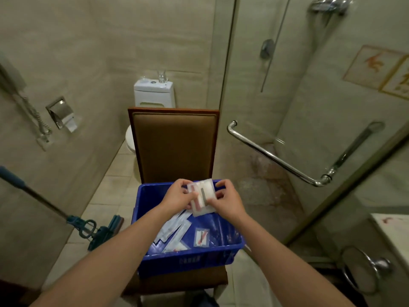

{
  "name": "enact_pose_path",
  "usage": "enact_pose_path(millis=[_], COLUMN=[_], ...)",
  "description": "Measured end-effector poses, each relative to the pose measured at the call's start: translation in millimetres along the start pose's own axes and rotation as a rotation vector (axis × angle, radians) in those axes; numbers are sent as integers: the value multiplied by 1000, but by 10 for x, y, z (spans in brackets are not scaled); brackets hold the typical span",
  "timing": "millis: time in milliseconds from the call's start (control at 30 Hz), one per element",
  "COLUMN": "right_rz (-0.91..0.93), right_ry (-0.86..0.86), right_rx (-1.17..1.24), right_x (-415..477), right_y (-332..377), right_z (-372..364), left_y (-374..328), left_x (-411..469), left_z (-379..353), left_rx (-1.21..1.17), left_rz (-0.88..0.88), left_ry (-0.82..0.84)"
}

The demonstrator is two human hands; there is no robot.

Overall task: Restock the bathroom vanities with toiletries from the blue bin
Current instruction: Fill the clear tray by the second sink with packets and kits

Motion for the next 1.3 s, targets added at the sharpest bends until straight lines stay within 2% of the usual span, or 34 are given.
enact_pose_path(millis=[100,300,467,900,1300], right_rz=[-9,-44,-117,-308,-397], right_ry=[-20,-104,-175,-444,-571], right_rx=[8,0,43,32,114], right_x=[-137,-399,-675,-1614,-2527], right_y=[-122,-450,-853,-2244,-3306], right_z=[166,641,1103,2805,4000], left_y=[26,-67,-280,-630,-675], left_x=[-17,-52,-189,-925,-1476], left_z=[-221,-768,-1482,-3844,-5601], left_rx=[-16,72,97,197,239], left_rz=[31,-20,-117,-155,-231], left_ry=[-10,17,172,626,691])
Point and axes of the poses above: each hand's wrist, its own x-axis towards the middle knuckle, its own z-axis out of the back of the hand, y = z × x, the point moved 10 cm from there along x, towards the middle knuckle, and after that the axes turned 8 degrees about -x, right-handed, at the moved point
